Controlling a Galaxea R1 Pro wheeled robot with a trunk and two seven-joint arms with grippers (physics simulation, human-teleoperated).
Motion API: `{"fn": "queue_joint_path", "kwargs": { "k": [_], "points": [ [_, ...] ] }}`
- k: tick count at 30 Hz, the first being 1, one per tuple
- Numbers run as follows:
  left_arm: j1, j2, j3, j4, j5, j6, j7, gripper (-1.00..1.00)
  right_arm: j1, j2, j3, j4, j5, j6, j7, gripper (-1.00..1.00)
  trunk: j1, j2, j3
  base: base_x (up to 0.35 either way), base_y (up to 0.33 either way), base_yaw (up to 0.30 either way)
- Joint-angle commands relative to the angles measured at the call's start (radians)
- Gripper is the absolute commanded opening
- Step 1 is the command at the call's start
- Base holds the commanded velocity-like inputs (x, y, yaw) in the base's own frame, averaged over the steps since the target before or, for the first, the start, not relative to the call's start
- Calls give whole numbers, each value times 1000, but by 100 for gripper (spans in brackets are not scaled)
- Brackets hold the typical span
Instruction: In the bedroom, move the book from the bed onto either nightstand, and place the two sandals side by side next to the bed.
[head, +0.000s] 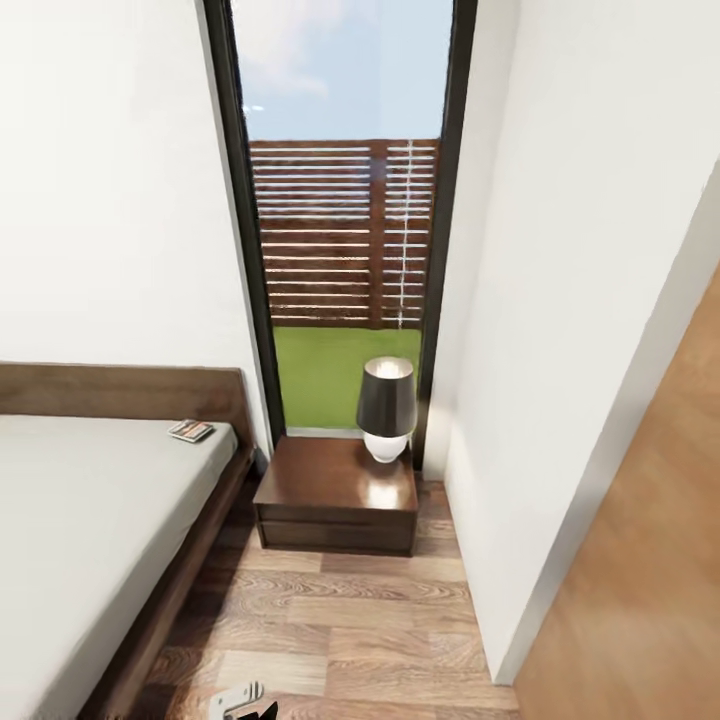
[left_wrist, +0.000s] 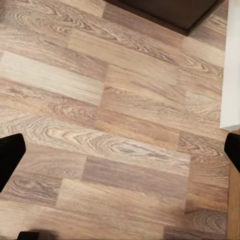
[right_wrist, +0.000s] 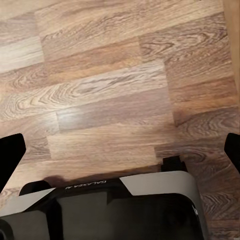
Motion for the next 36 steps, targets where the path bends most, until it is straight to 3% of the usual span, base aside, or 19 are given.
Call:
{"fn": "queue_joint_path", "kwargs": {
  "k": [1, 9, 36],
  "points": [
    [-1, -1, 8, 1, -3, -2, -5, 100, -2, 0, 8, 4, -10, -3, 7, 100, 1, -2, -2, 36, 3, 285],
    [-1, -1, 8, 1, -3, -2, -5, 100, -2, 0, 8, 4, -10, -2, 7, 100, 1, -2, -2, 225, 1, 153],
    [-1, 0, 8, 1, -3, -1, -5, 100, -2, -1, 8, 4, -10, -2, 8, 100, 1, -2, -2, 319, 14, 3]
  ]
}}
